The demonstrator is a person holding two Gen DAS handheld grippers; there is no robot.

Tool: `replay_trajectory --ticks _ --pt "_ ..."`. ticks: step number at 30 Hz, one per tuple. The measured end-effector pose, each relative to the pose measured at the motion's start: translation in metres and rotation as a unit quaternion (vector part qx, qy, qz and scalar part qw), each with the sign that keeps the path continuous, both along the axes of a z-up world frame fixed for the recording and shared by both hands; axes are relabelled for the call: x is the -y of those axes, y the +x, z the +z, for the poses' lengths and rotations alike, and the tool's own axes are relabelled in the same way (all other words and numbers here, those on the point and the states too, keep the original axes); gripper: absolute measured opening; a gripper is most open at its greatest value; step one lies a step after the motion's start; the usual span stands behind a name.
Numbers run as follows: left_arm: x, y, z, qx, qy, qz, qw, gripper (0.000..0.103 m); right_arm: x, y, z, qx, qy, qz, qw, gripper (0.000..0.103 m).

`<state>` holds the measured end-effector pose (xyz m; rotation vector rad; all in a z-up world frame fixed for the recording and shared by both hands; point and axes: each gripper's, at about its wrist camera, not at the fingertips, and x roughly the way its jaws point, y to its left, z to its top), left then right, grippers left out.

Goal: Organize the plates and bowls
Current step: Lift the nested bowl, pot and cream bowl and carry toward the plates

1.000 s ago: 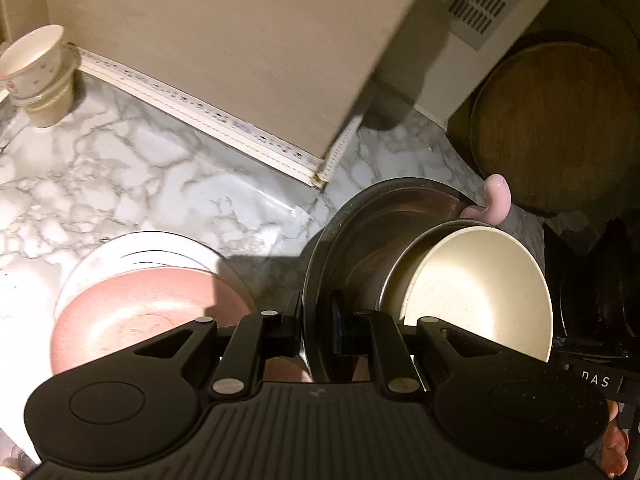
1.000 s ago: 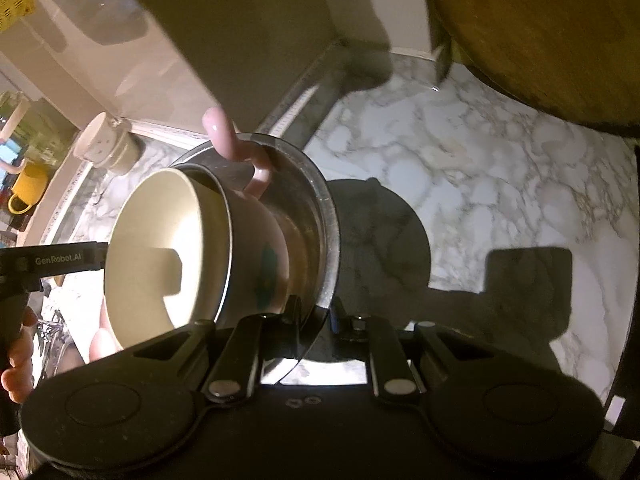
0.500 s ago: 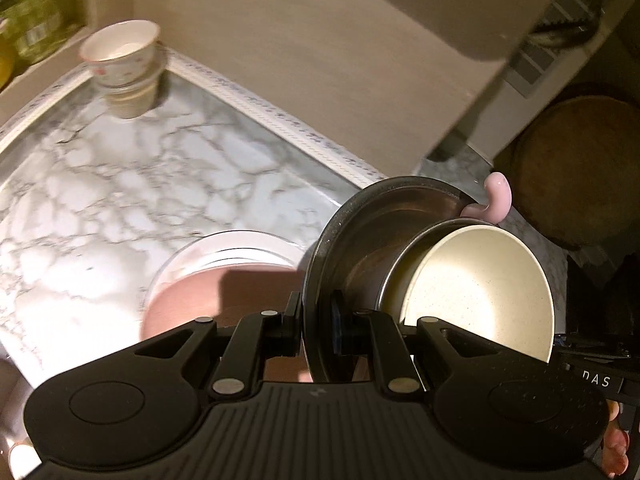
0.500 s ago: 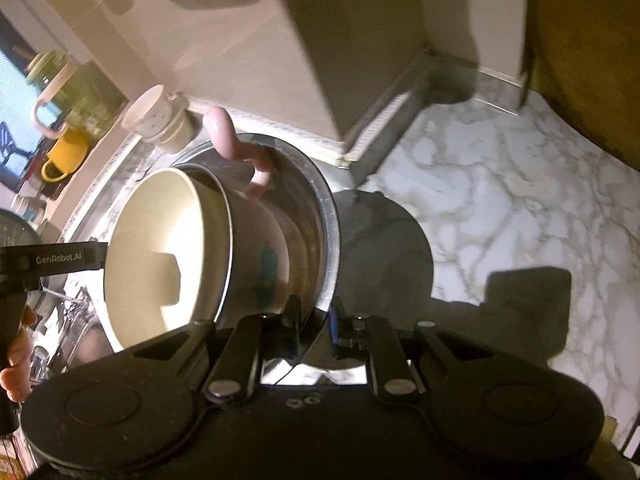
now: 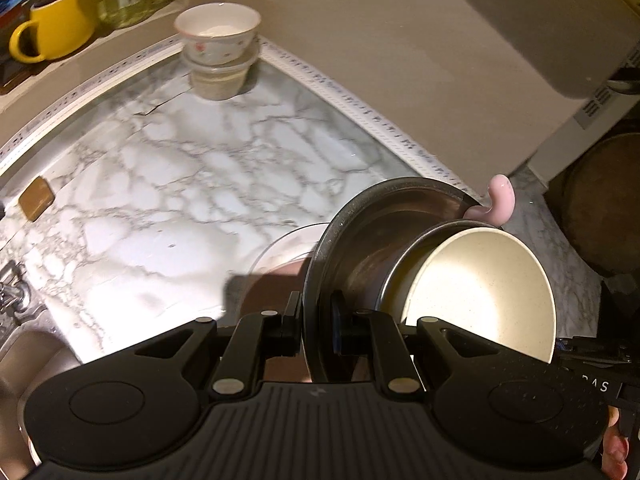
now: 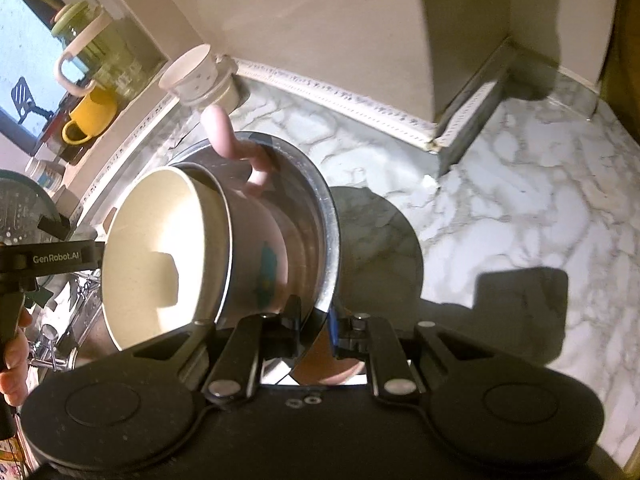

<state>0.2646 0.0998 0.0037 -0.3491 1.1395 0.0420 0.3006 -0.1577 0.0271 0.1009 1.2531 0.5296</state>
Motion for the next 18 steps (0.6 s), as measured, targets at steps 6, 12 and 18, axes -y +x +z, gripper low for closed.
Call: replay_trajectory --ticks 6,12,18 --pt "-0.014 -0.002 -0.014 -0.014 -0.001 0.009 0.9999 0.013 -0.017 0.002 -0.01 -0.014 -0.005 0.011 1.0 0.014" --pt "-0.022 -0.002 -0.029 -0.034 -0.004 0.011 0.9994 0.013 -0.027 0.002 -0.019 -0.031 -0.015 0.02 0.999 0.014" --pt "-0.027 0.0 -0.039 -0.048 -0.003 0.01 0.9988 0.013 -0.032 0.004 -0.029 -0.048 -0.021 0.021 0.998 0.015"
